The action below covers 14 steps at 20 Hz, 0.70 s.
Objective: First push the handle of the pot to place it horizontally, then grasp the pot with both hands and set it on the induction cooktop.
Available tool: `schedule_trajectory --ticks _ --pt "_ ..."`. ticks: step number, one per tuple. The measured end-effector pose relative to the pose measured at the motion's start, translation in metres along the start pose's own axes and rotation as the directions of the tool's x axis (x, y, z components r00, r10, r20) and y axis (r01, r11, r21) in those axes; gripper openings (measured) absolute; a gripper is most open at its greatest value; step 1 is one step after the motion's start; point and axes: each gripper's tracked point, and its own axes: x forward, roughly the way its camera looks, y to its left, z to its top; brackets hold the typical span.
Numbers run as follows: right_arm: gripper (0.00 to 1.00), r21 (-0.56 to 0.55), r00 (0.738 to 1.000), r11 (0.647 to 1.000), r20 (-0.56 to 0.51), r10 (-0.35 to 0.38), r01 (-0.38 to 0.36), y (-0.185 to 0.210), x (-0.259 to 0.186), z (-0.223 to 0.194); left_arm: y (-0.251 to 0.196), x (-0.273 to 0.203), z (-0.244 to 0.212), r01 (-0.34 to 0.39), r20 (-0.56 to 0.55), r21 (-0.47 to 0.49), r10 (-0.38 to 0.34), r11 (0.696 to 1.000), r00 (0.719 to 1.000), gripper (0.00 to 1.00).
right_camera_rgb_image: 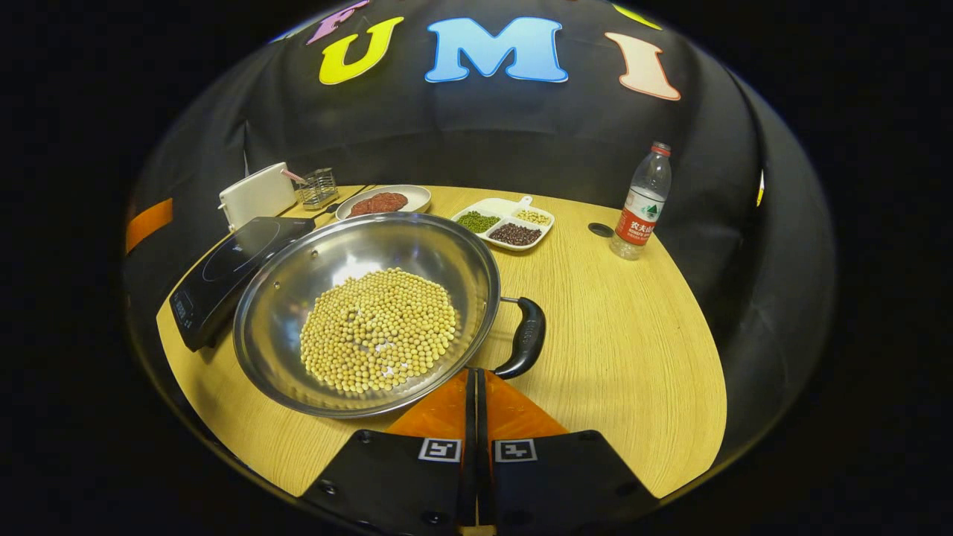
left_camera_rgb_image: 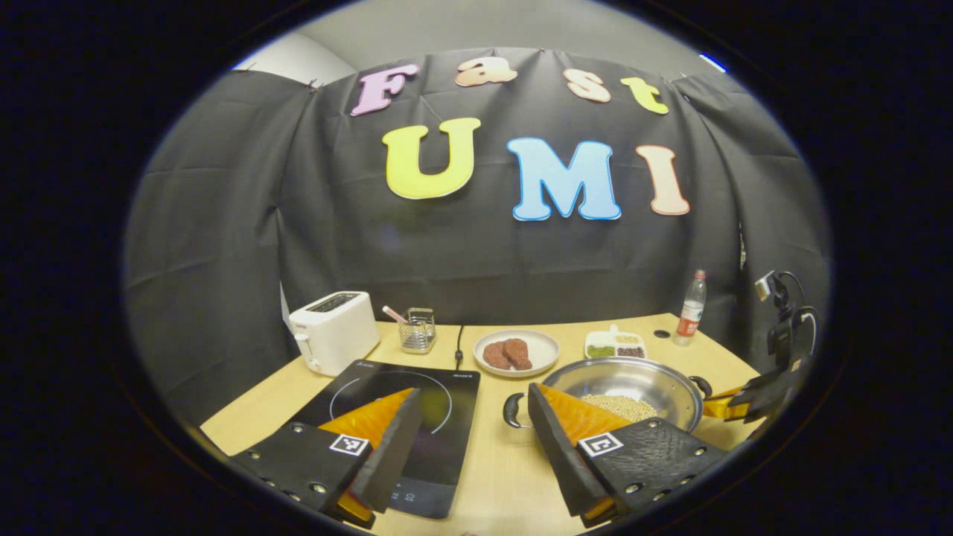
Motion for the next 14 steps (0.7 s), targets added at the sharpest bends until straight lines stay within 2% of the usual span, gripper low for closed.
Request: schedule_trajectory --ticks 5,11,14 --pt "0.03 0.028 1.000 1.000 0.006 -0.010 0.010 -0.010 0.009 0.014 -0.012 0.016 -0.006 0.002 -0.015 0.017 -0.002 1.000 1.000 0.84" --pt "0.05 0.099 0.990 0.995 0.141 -0.020 0.006 -0.009 -0.024 0.048 -0.025 0.039 -0.004 0.022 -0.014 0.035 -0.022 0.999 1.000 0.84" --pt "0.75 0.132 0.982 0.991 0.182 -0.058 0.034 -0.014 -0.031 0.059 -0.037 0.052 -0.008 0.071 -0.030 0.038 -0.070 0.997 0.997 0.86"
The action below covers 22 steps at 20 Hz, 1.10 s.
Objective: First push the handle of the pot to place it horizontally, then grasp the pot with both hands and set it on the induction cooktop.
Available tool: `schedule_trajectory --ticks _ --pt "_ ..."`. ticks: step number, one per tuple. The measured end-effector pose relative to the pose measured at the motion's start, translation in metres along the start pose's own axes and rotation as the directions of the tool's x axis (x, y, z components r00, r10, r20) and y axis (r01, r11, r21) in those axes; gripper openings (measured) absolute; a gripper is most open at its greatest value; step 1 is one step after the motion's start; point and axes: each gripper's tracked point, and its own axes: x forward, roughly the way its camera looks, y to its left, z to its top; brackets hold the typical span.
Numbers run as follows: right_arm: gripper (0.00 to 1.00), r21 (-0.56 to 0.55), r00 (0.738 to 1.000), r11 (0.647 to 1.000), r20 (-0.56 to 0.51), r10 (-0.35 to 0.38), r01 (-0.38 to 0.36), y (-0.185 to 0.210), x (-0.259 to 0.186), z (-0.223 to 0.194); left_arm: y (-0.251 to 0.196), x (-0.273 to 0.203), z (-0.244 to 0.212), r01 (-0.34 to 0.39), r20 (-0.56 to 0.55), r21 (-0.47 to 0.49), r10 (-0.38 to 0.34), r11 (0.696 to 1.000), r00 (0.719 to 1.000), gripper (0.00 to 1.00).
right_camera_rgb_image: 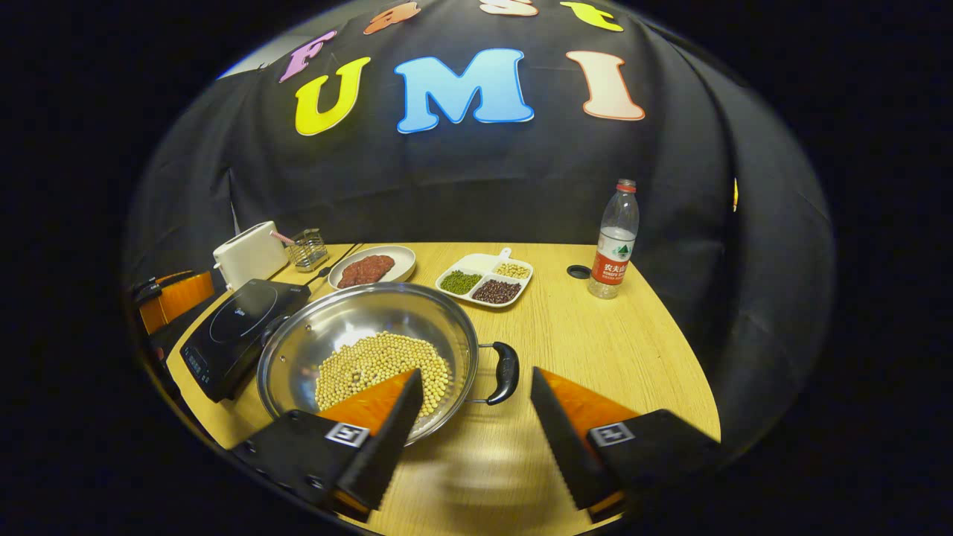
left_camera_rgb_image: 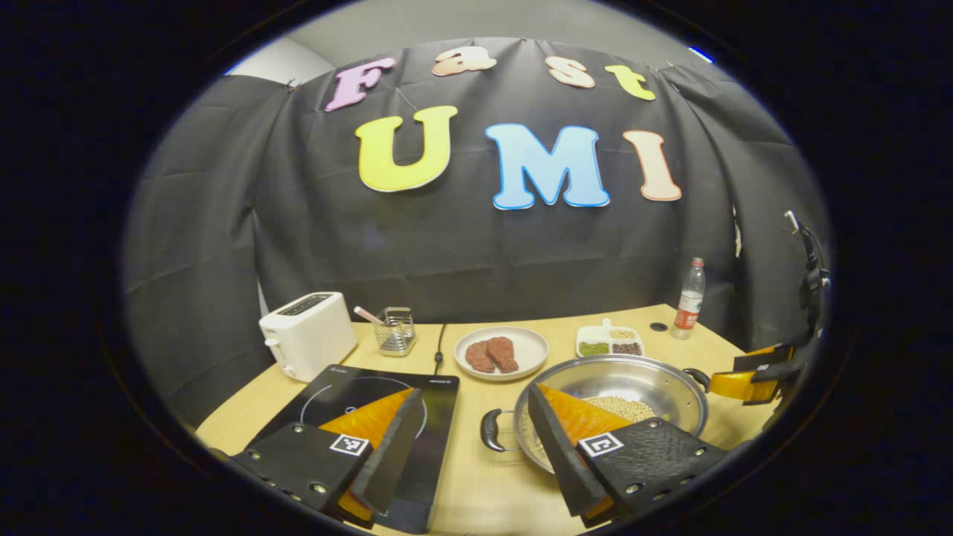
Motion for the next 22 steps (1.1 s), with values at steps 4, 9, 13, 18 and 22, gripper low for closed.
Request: schedule_trajectory --ticks 4,9,13,18,22 --pt "0.97 0.021 1.000 1.000 0.009 -0.015 0.015 -0.002 0.011 0.004 -0.009 0.020 -0.010 0.027 -0.034 -0.004 -0.027 1.000 0.999 0.84" --pt "0.97 0.011 1.000 1.000 -0.008 -0.022 0.022 -0.010 0.027 0.003 -0.025 0.048 -0.032 0.077 -0.099 0.017 -0.075 0.997 0.992 0.84" --pt "0.97 0.003 1.000 1.000 -0.019 -0.020 0.020 -0.013 0.038 0.002 -0.033 0.070 -0.054 0.103 -0.155 0.027 -0.098 0.994 0.983 0.84" --pt "0.97 -0.004 0.999 1.000 -0.044 -0.015 0.014 -0.015 0.053 -0.002 -0.031 0.089 -0.085 0.100 -0.239 0.019 -0.092 0.995 0.967 0.84" --pt "0.97 -0.014 0.997 1.000 -0.081 -0.011 0.010 -0.016 0.064 -0.012 -0.030 0.097 -0.111 0.089 -0.305 -0.015 -0.089 0.996 0.948 0.84"
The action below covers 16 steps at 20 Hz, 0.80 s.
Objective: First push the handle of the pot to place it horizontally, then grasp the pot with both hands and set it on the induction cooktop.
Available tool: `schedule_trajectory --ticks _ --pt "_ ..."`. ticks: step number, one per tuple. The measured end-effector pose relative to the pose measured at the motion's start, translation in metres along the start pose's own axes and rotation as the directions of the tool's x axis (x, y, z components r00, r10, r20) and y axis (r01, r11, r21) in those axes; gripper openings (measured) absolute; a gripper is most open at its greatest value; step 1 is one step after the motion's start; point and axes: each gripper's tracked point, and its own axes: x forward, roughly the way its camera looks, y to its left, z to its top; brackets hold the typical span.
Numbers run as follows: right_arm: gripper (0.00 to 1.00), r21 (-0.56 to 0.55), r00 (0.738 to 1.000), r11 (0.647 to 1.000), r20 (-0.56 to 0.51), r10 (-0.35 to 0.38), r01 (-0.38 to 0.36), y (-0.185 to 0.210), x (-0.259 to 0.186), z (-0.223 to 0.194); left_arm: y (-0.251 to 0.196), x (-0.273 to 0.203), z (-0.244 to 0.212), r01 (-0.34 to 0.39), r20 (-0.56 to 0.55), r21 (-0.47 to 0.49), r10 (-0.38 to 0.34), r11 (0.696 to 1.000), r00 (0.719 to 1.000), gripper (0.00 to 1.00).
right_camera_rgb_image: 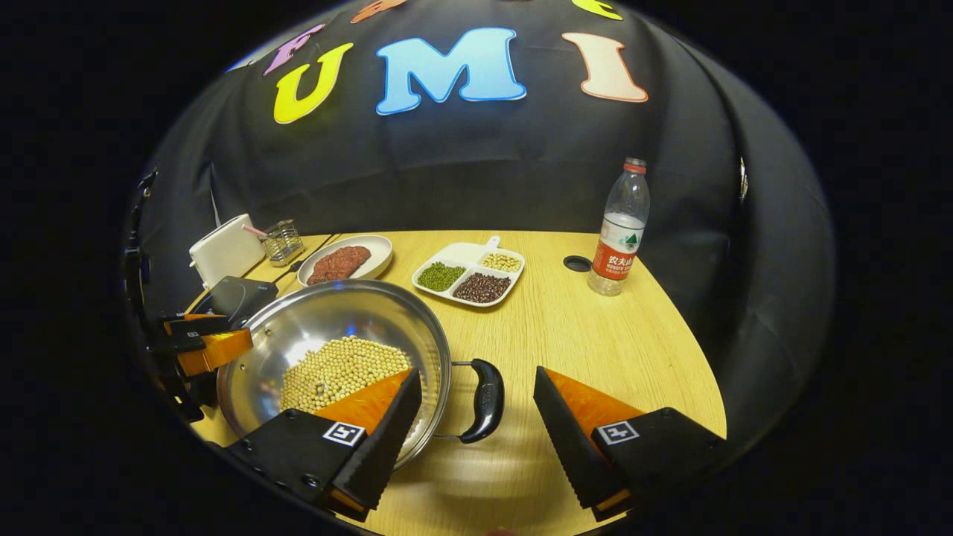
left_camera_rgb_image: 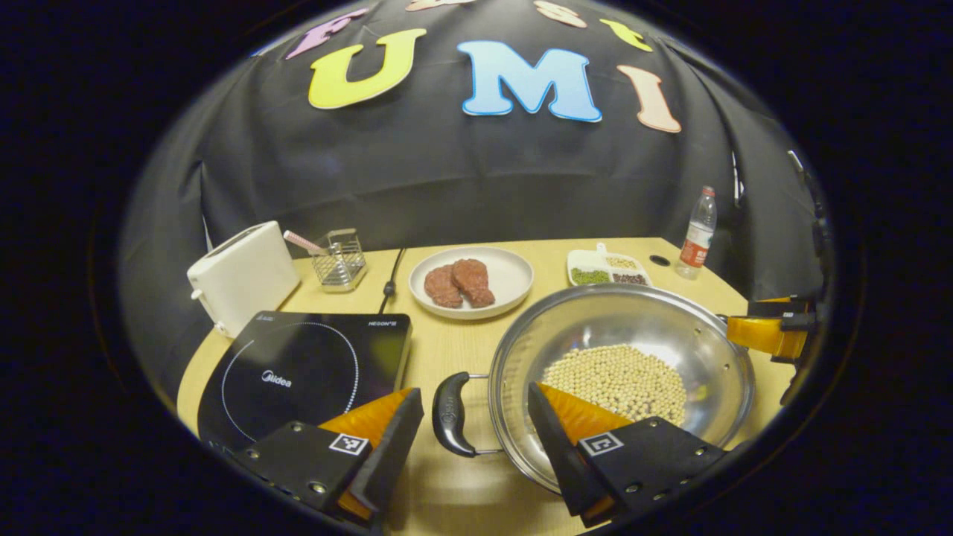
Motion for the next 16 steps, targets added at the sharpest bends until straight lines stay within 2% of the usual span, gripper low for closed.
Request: schedule_trajectory --ticks 1,7,8,9,10,11,12,13,14,15,16 --pt "0.97 -0.002 1.000 1.000 -0.007 0.002 -0.002 0.000 0.002 -0.001 -0.001 0.003 -0.005 0.002 -0.015 -0.005 -0.002 1.000 1.000 0.87" --pt "0.97 0.014 0.998 1.000 -0.063 0.016 -0.016 0.004 0.015 -0.013 0.002 0.008 -0.015 -0.016 -0.060 0.002 0.017 1.000 0.998 0.84" --pt "0.92 0.014 0.997 1.000 -0.069 0.018 -0.017 0.005 0.017 -0.014 0.003 0.011 -0.017 -0.017 -0.068 0.003 0.017 1.000 0.998 0.84" --pt "0.92 0.011 0.997 1.000 -0.071 0.018 -0.017 0.005 0.017 -0.015 0.003 0.014 -0.020 -0.017 -0.079 0.005 0.017 1.000 0.997 0.84" --pt "0.86 0.008 0.997 1.000 -0.074 0.018 -0.017 0.005 0.018 -0.015 0.003 0.015 -0.022 -0.019 -0.086 0.010 0.020 1.000 0.996 0.87" --pt "0.80 0.007 0.997 1.000 -0.078 0.017 -0.016 0.006 0.019 -0.016 0.005 0.016 -0.022 -0.025 -0.088 0.012 0.026 1.000 0.996 0.83" --pt "0.76 0.008 0.996 1.000 -0.085 0.020 -0.019 0.006 0.020 -0.017 0.003 0.016 -0.022 -0.024 -0.091 0.014 0.025 1.000 0.996 0.74" --pt "0.76 0.013 0.996 1.000 -0.083 0.019 -0.018 0.006 0.021 -0.017 0.001 0.016 -0.021 -0.018 -0.089 0.011 0.019 1.000 0.996 0.76" --pt "0.71 0.018 0.996 1.000 -0.086 0.015 -0.013 0.005 0.020 -0.016 0.001 0.017 -0.023 -0.020 -0.096 0.015 0.022 1.000 0.995 0.70" --pt "0.68 0.025 0.996 1.000 -0.090 0.014 -0.011 0.005 0.020 -0.016 0.001 0.018 -0.025 -0.026 -0.106 0.019 0.028 0.999 0.994 0.71" --pt "0.62 0.037 0.995 0.999 -0.097 0.012 -0.009 0.005 0.021 -0.017 0.001 0.019 -0.025 -0.029 -0.105 0.014 0.031 0.999 0.994 0.68"
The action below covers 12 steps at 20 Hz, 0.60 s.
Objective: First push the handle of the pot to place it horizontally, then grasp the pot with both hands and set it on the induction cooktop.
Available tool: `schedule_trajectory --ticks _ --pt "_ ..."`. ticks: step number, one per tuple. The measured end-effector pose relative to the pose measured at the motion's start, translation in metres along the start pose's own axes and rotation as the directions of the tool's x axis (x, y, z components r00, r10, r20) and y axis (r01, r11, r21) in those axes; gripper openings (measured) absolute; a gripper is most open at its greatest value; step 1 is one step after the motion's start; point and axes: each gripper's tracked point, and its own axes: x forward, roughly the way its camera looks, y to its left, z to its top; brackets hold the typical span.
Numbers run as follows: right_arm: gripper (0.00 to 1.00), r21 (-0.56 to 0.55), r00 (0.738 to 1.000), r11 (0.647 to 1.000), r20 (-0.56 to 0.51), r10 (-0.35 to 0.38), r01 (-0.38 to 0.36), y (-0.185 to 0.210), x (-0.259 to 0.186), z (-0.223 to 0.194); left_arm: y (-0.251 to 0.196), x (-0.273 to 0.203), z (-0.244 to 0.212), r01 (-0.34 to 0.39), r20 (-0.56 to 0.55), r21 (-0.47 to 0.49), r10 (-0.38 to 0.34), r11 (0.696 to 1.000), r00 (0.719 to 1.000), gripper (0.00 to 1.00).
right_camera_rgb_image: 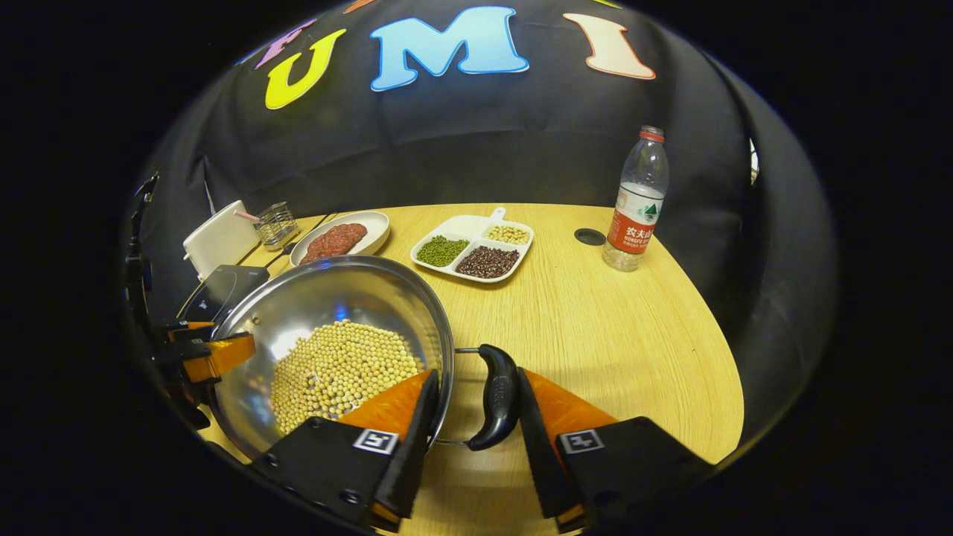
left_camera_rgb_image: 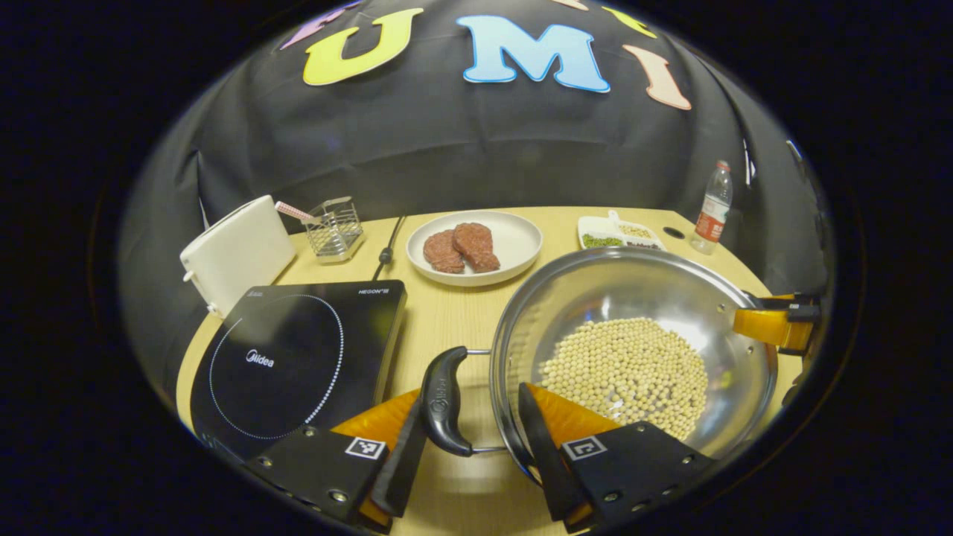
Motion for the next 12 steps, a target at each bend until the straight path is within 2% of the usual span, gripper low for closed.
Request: schedule_trajectory --ticks 1,2,3,4,5,8,12 --pt "0.62 0.015 1.000 1.000 -0.004 -0.003 0.003 0.001 -0.002 0.000 0.000 0.000 -0.002 0.002 -0.013 -0.002 -0.002 1.000 1.000 0.66" --pt "0.56 0.021 1.000 1.000 -0.010 -0.001 0.002 0.001 -0.001 -0.001 0.000 -0.002 -0.005 0.001 -0.027 -0.014 -0.002 1.000 1.000 0.67" --pt "0.55 0.026 1.000 1.000 -0.011 0.000 0.000 0.002 0.000 0.000 -0.001 -0.001 -0.007 -0.001 -0.038 -0.027 -0.001 1.000 0.999 0.64" --pt "0.54 0.028 1.000 1.000 -0.015 -0.002 0.003 0.002 0.001 -0.001 0.000 0.000 -0.007 -0.002 -0.040 -0.040 0.000 0.999 0.999 0.67" --pt "0.46 0.027 1.000 1.000 -0.014 -0.001 0.001 0.002 -0.001 -0.001 0.000 0.001 -0.006 -0.004 -0.043 -0.050 0.002 0.999 0.999 0.66" --pt "0.42 0.046 1.000 0.999 -0.012 -0.004 0.004 0.003 -0.001 0.002 0.002 -0.002 0.005 -0.025 -0.019 -0.071 0.024 0.997 1.000 0.57" --pt "0.38 0.054 1.000 0.999 -0.029 0.002 -0.001 0.003 -0.003 0.004 0.001 -0.002 0.001 -0.020 -0.039 -0.102 0.016 0.995 0.999 0.57"
